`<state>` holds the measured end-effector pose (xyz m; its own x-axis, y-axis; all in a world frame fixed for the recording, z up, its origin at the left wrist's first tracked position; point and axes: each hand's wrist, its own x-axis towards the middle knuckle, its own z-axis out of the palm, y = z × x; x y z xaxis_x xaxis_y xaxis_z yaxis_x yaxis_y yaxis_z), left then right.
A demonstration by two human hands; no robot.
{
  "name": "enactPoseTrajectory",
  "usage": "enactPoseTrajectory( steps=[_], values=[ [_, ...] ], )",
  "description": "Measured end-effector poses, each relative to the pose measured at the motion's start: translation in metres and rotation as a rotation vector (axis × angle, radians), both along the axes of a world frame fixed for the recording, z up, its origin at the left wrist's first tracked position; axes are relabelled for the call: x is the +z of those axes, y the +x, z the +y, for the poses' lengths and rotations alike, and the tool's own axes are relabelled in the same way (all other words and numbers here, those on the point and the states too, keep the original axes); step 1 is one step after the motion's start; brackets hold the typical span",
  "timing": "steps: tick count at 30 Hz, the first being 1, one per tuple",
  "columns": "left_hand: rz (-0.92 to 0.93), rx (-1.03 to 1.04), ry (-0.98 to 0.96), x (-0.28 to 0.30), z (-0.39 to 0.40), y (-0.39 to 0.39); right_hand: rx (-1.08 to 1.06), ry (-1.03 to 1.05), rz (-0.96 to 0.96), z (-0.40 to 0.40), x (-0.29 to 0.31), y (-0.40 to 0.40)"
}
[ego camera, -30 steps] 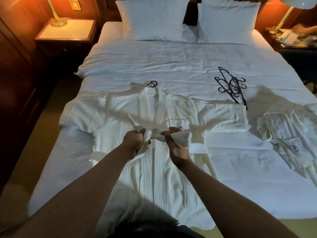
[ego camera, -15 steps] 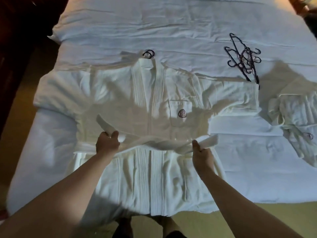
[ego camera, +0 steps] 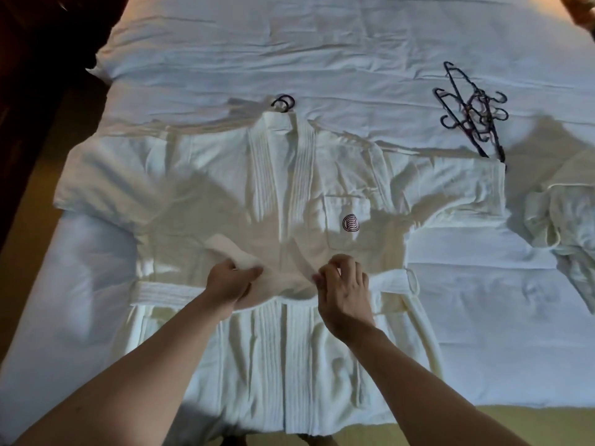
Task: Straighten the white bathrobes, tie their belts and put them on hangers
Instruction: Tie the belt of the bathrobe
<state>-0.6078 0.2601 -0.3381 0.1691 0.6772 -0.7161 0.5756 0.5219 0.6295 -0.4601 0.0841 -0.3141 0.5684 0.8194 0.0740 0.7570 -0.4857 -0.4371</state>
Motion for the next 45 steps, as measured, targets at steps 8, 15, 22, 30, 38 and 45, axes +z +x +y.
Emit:
enactPoseTrajectory(
  steps=[8, 15, 22, 30, 38, 45],
  values=[
    [-0.048, -0.025, 0.233, 0.009, -0.020, 0.010, -0.017, -0.021, 0.559, 0.035, 0.019, -0.005],
    [0.000, 0.226, 0.091, -0.002, -0.015, -0.002, -0.210, -0.308, 0.526, 0.015, 0.000, 0.016],
    [-0.098, -0.196, 0.390, 0.036, -0.032, 0.014, -0.272, -0.281, 0.464, 0.026, 0.016, 0.018],
    [-0.244, -0.743, 0.731, 0.058, -0.043, 0.033, -0.259, -0.112, 1.415, 0.040, 0.067, 0.019],
    [-0.218, -0.572, 0.496, 0.056, -0.048, 0.026, -0.707, 0.089, 1.554, 0.047, 0.047, 0.014],
    [-0.062, -0.665, 0.272, 0.045, -0.030, 0.015, -0.342, 0.211, 1.727, 0.044, 0.063, 0.022]
  ],
)
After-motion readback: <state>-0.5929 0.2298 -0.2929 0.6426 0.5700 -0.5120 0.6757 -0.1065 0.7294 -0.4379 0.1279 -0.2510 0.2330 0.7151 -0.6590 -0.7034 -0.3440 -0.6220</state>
